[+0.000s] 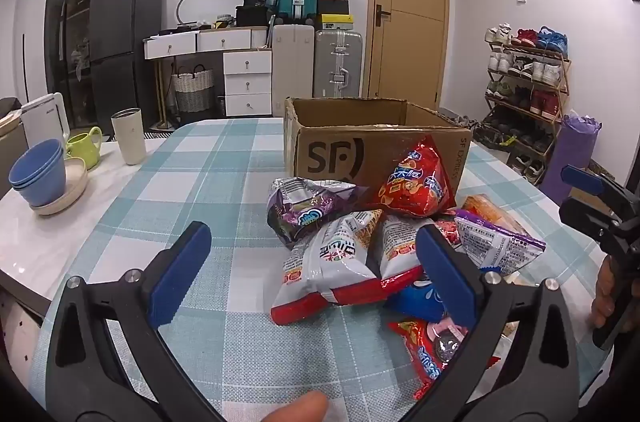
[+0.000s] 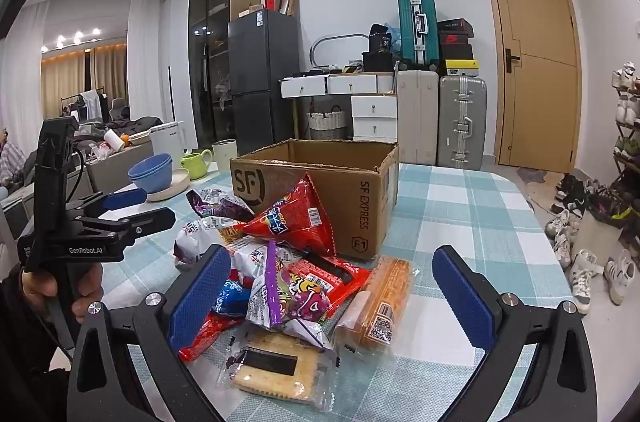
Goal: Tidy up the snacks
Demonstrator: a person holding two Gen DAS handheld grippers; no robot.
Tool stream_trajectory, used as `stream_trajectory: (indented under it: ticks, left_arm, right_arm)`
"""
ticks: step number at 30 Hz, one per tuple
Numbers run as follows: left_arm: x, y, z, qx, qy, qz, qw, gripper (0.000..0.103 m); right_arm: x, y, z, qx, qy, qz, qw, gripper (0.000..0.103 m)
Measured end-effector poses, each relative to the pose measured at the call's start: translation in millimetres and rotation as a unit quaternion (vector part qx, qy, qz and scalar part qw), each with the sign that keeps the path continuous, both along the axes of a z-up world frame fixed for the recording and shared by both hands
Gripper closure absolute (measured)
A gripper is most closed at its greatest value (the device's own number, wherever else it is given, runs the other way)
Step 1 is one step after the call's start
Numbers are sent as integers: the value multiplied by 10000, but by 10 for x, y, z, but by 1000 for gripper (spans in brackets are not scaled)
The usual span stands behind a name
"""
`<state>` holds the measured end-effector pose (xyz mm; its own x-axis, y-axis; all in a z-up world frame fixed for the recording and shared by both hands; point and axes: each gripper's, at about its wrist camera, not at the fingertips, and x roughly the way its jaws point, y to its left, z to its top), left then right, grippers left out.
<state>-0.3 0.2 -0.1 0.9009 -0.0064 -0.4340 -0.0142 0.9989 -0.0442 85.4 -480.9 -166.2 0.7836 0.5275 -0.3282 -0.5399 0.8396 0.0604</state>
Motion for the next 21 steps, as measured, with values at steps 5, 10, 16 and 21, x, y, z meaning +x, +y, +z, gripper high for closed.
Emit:
stream_trajectory:
  ticks: [5, 10, 16, 21]
  left_arm:
    - [5, -3, -2, -31, -18, -2, 10000, 1]
    - [7, -3, -3, -32, -6, -6, 10000, 1]
    - [10, -3, -3, -35, 3, -1, 10000, 1]
    - [11, -2, -4, -38, 9, -4, 10000, 1]
  right_arm:
    - [2, 1, 1, -20, 43, 9, 10000, 0]
    - [7, -1, 0, -5, 63, 4, 10000, 0]
    - [8, -1, 0, -8, 65, 4, 10000, 0]
    - [8, -1, -1, -4, 68, -4, 10000, 0]
